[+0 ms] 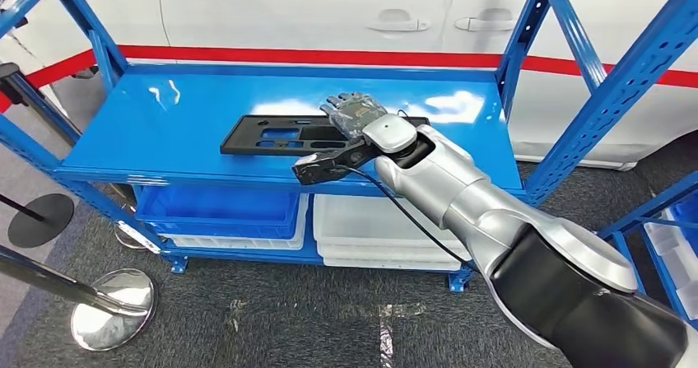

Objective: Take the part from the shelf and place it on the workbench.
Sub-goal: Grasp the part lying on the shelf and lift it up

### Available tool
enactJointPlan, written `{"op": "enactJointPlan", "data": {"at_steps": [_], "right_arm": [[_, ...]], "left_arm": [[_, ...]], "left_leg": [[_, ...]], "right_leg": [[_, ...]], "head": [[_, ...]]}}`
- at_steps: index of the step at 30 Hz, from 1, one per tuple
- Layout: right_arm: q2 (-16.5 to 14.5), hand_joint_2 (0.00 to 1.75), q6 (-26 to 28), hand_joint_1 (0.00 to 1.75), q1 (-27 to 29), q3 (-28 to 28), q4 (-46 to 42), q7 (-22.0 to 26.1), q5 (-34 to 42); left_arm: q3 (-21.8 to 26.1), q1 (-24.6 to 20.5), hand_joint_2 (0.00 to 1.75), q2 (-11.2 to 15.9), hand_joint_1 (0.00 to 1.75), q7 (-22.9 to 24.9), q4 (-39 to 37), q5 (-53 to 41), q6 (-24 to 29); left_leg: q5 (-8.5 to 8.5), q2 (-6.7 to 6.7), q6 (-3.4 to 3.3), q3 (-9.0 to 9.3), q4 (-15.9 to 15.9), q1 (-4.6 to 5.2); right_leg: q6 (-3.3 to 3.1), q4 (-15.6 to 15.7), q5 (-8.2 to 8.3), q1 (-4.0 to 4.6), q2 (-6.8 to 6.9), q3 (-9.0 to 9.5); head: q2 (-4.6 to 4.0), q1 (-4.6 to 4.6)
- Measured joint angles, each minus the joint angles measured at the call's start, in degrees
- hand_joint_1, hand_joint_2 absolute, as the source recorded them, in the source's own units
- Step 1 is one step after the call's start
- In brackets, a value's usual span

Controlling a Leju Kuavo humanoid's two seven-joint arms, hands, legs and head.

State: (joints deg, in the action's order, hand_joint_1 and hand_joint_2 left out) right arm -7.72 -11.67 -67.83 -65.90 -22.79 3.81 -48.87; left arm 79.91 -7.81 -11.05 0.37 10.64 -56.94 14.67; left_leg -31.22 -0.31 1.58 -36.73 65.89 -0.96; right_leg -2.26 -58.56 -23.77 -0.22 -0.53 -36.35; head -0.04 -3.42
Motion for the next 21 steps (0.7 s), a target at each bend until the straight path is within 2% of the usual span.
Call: {"op": "enactJointPlan", "data": {"at_steps": [1, 2, 3, 4, 6, 7, 8, 10, 12, 13, 15, 17, 18, 19, 21], "right_arm": [[0.0, 0.00, -0.2, 0.00, 0.3, 0.0, 0.0, 0.0, 0.1], [0.1, 0.00, -0.4, 0.00, 0.6, 0.0, 0.0, 0.0, 0.1], [0.1, 0.00, -0.6, 0.00, 1.1, 0.0, 0.0, 0.0, 0.1], [0.1, 0.00, -0.7, 0.00, 1.4, 0.0, 0.0, 0.0, 0.1], [0.3, 0.00, -0.9, 0.00, 1.8, 0.0, 0.0, -0.1, 0.1], [0.4, 0.00, -1.1, 0.00, 1.8, 0.0, 0.0, -0.2, 0.1], [0.5, 0.00, -1.3, 0.00, 1.9, 0.0, 0.0, -0.2, 0.1], [0.8, 0.00, -1.6, 0.00, 2.2, 0.0, 0.0, -0.2, 0.1], [1.0, 0.00, -1.6, 0.00, 2.8, 0.0, 0.0, -0.3, 0.1], [1.2, 0.00, -1.6, 0.00, 2.9, 0.0, 0.0, -0.3, 0.1], [1.6, 0.00, -1.6, 0.00, 3.1, 0.0, 0.1, -0.3, 0.2], [2.1, 0.00, -1.6, 0.00, 3.8, 0.0, 0.1, -0.3, 0.4], [2.3, 0.00, -1.7, 0.00, 4.4, 0.0, 0.2, -0.3, 0.6], [2.5, 0.00, -1.8, 0.00, 4.9, 0.0, 0.2, -0.3, 0.7], [2.8, 0.00, -2.0, 0.00, 5.3, 0.0, 0.4, -0.4, 1.0]], "left_arm": [[0.1, 0.0, 0.00, 0.0, 0.00, 0.0, 0.0, 0.0, 0.1], [0.1, 0.0, 0.00, 0.0, 0.00, 0.1, 0.0, 0.0, 0.1], [0.1, 0.0, 0.00, -0.1, 0.00, 0.1, 0.0, 0.0, 0.2], [0.2, 0.0, 0.00, -0.1, 0.00, 0.1, 0.0, 0.0, 0.4], [0.3, 0.1, 0.00, 0.0, 0.00, 0.1, 0.0, 0.0, 0.7], [0.4, 0.1, 0.00, 0.0, 0.00, 0.1, 0.0, 0.0, 0.8], [0.5, 0.0, 0.00, 0.0, 0.00, 0.1, 0.0, 0.0, 0.9], [0.6, -0.2, 0.00, 0.0, 0.00, 0.1, 0.0, 0.0, 1.0], [0.7, -0.1, 0.00, 0.0, 0.00, 0.1, -0.1, 0.0, 1.1], [0.7, -0.1, 0.00, -0.1, 0.00, 0.1, -0.1, 0.0, 1.1], [0.7, 0.0, 0.00, -0.1, 0.00, 0.1, -0.1, 0.0, 1.2], [0.8, -0.1, 0.00, -0.1, 0.00, 0.0, -0.1, 0.0, 1.3], [0.8, -0.2, 0.00, -0.1, 0.00, 0.0, -0.1, 0.0, 1.3], [0.8, -0.2, 0.00, -0.1, 0.00, 0.0, -0.1, 0.0, 1.3], [0.9, -0.1, 0.00, -0.1, 0.00, 0.0, -0.1, 0.0, 1.4]], "left_leg": [[-1.18, 0.02, 0.16, -2.17, 3.8, -0.03], [-1.63, 0.02, 0.23, -4.04, 6.7, -0.05], [-0.99, 0.02, 0.20, -5.07, 7.7, -0.05], [0.74, 0.02, 0.03, -5.02, 6.4, 0.00], [5.32, 0.04, -0.77, -2.50, -0.6, 0.27], [6.77, 0.06, -1.22, -1.06, -4.1, 0.50], [7.42, 0.09, -1.61, -0.06, -6.3, 0.71], [7.17, 0.06, -2.03, 0.60, -7.7, 0.99], [7.30, 0.09, -2.42, 1.13, -8.6, 0.65], [7.39, 0.15, -2.65, 1.53, -9.0, 0.44], [7.36, 0.26, -3.06, 2.18, -9.6, 0.21], [7.00, 0.18, -3.29, 2.42, -9.5, 0.15], [6.76, 0.07, -3.24, 2.54, -9.3, 0.09], [6.45, -0.04, -3.12, 2.67, -9.1, 0.01], [5.61, -0.17, -2.67, 2.90, -8.3, -0.18]], "right_leg": [[-0.18, 0.0, -0.20, 0.06, 0.01, 0.24], [-0.29, -0.1, -0.43, 0.16, 0.00, 0.50], [-0.35, -0.1, -0.69, 0.27, -0.02, 0.80], [-0.37, -0.2, -0.98, 0.36, -0.08, 1.12], [-0.33, -0.3, -1.57, 0.51, -0.18, 1.78], [-0.23, -0.4, -1.80, 0.62, -0.21, 1.96], [-0.04, -0.3, -1.93, 0.67, -0.21, 2.02], [0.44, -0.1, -2.02, 0.70, -0.15, 2.02], [1.00, -0.3, -2.33, 0.74, -0.06, 1.93], [1.33, -1.3, -2.95, 0.74, 0.00, 1.47], [1.95, -6.7, -5.37, 0.48, 0.10, -1.26], [2.40, -13.4, -7.42, 0.01, 0.15, -5.16], [2.59, -14.6, -7.08, -0.23, 0.17, -6.27], [2.74, -13.9, -5.80, -0.45, 0.20, -6.42], [2.89, -7.4, -1.78, -0.77, 0.25, -3.99]], "head": [[0.00, -0.05], [0.00, -0.05], [0.00, -0.04], [0.00, -0.05], [0.00, -0.01], [0.00, 0.03], [0.00, 0.05], [0.00, 0.08], [0.00, 0.10], [0.00, 0.21], [0.00, 0.42], [0.00, 0.58], [0.00, 0.62], [0.00, 0.66], [0.00, 0.69]]}}
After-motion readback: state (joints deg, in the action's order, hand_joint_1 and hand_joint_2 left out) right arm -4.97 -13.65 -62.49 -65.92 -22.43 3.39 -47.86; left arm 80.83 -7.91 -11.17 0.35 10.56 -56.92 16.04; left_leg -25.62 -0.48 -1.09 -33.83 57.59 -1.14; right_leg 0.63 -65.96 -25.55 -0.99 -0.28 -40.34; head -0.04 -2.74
